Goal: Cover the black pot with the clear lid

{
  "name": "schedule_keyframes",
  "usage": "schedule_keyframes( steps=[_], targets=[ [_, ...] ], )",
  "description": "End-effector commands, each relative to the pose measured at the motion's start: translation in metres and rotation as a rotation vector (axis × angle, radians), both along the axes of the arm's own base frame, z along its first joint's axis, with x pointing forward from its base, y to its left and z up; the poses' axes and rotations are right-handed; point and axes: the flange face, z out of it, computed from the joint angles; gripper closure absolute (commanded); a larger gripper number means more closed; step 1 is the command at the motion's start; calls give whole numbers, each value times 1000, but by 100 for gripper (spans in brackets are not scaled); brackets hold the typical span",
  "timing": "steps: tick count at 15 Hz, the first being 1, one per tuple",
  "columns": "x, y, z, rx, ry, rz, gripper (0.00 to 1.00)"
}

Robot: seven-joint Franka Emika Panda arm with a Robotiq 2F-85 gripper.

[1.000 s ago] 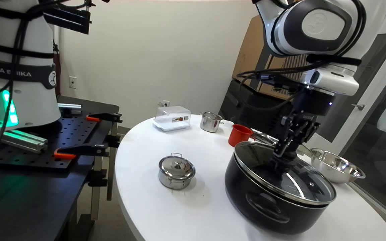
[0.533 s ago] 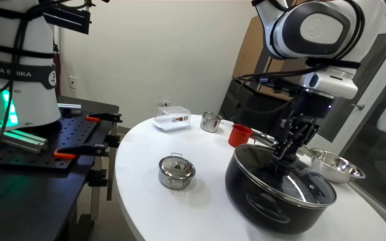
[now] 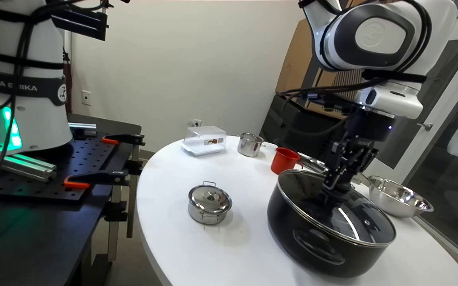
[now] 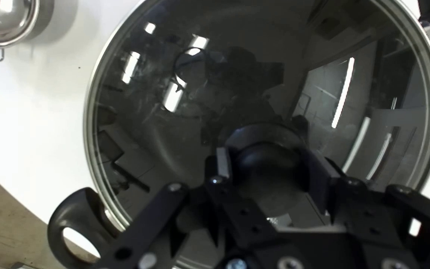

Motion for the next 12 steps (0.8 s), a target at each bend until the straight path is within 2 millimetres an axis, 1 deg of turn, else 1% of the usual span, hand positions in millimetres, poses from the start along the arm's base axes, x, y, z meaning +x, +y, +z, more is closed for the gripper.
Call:
schedule_keyframes(
  steps=[1,2,3,5,6,7,9,12],
  targets=[
    [5,1,2,22,-24,-29,75],
    [4,1,1,28,-26,-39,25],
    [4,0,1,31,-28,-44,24],
    [4,0,4,45,-38,-56,11],
    [3,1,7,50,-43,-58,3],
    [2,2,10,56,-50,-59,1],
    [0,5,21,59,-82,-58,0],
    [-8,22,50,67,-135,-14,0]
  ],
)
